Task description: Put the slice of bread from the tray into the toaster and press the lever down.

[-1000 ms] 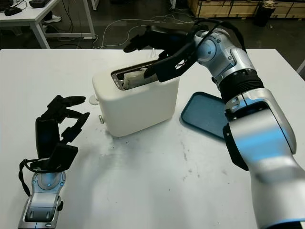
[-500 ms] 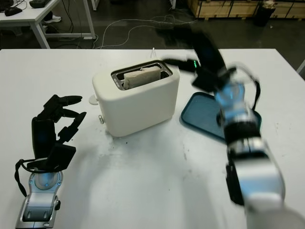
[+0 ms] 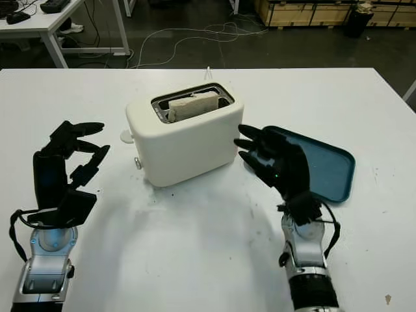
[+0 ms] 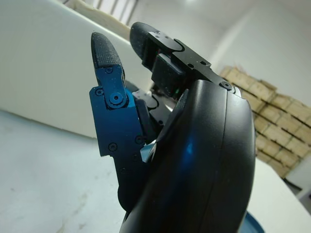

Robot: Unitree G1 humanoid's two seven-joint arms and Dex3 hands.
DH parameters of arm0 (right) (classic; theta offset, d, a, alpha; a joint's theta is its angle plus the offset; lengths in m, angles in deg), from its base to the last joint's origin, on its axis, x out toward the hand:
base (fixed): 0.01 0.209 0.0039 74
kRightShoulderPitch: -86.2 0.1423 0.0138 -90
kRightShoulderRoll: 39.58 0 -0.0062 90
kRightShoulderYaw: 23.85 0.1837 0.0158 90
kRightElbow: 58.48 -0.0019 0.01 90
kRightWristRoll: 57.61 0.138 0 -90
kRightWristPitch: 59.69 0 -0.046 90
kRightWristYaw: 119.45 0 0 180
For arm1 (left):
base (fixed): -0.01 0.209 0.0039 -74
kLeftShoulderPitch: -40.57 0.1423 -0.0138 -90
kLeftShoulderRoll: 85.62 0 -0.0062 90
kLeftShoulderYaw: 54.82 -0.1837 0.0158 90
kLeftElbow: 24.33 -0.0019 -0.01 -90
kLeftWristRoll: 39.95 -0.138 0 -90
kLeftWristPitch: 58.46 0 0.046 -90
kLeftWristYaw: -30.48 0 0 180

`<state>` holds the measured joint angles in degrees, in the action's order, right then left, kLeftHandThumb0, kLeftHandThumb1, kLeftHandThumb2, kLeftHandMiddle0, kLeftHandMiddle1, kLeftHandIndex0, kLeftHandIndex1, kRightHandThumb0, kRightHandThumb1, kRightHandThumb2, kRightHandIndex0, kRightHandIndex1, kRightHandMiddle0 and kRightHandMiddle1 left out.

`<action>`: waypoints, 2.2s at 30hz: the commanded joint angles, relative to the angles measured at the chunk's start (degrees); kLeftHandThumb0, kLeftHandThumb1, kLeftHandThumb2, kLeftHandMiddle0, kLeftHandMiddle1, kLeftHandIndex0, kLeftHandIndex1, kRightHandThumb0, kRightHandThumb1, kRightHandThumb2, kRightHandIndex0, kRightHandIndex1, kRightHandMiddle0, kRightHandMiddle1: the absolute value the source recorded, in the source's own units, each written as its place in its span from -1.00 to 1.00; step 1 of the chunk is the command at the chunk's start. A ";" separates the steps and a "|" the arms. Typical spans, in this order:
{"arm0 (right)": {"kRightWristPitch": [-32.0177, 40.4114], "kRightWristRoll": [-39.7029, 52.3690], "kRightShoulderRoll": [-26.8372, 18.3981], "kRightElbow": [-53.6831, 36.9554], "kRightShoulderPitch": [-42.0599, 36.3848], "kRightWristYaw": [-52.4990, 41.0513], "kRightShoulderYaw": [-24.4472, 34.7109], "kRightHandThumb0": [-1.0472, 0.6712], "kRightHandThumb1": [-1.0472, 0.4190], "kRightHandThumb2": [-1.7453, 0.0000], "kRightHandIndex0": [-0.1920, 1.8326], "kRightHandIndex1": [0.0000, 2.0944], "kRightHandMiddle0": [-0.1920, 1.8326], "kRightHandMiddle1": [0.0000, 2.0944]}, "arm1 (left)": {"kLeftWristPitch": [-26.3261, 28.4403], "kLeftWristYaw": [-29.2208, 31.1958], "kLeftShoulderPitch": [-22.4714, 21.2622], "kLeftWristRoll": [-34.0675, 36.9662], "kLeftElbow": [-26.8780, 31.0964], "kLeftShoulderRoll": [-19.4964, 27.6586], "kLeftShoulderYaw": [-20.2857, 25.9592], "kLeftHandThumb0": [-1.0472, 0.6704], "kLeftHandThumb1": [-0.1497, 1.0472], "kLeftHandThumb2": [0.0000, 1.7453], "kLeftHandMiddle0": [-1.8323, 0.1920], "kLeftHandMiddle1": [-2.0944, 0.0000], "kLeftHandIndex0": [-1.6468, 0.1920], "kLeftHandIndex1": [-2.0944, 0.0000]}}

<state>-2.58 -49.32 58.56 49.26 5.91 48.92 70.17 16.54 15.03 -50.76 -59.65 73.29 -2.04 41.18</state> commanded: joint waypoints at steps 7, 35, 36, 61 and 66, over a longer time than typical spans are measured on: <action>-0.33 -1.75 0.42 -0.86 -0.01 2.10 1.84 -0.33 -0.83 0.96 0.25 -0.79 0.17 -0.98 | -1.59 0.35 -0.65 -0.10 0.16 1.56 0.63 -0.01 0.79 -0.89 0.25 -0.30 0.11 0.29; 11.65 -4.97 -0.81 -1.59 1.40 3.94 1.82 -0.32 -0.79 1.00 0.29 -0.84 0.21 -1.00 | -2.73 25.38 -12.03 -1.62 -1.83 30.64 2.06 -0.07 0.74 -0.99 -0.05 -0.08 -0.24 0.45; 11.35 -4.99 -0.86 -1.39 1.48 3.82 1.81 -0.32 -0.79 1.00 0.29 -0.84 0.21 -1.00 | -2.84 26.88 -12.81 -1.58 -2.04 31.75 1.88 -0.07 0.74 -1.00 -0.06 -0.07 -0.26 0.48; 12.63 -4.41 -0.19 -2.81 0.85 3.13 0.93 -0.30 -0.79 1.00 0.30 -0.88 0.20 -1.00 | -13.75 29.20 -27.42 -8.09 -17.17 34.26 -8.03 -0.10 0.59 -1.00 -0.29 0.16 -0.59 0.95; 13.13 -4.41 -0.08 -3.13 0.79 3.27 1.00 -0.30 -0.79 1.00 0.30 -0.88 0.21 -1.00 | -13.81 29.45 -28.39 -8.19 -18.17 33.89 -8.66 -0.11 0.57 -1.00 -0.23 0.04 -0.61 0.97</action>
<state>9.86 -54.12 58.18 46.89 6.73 52.24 71.24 2.77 44.85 -77.94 -67.17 55.40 32.04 33.17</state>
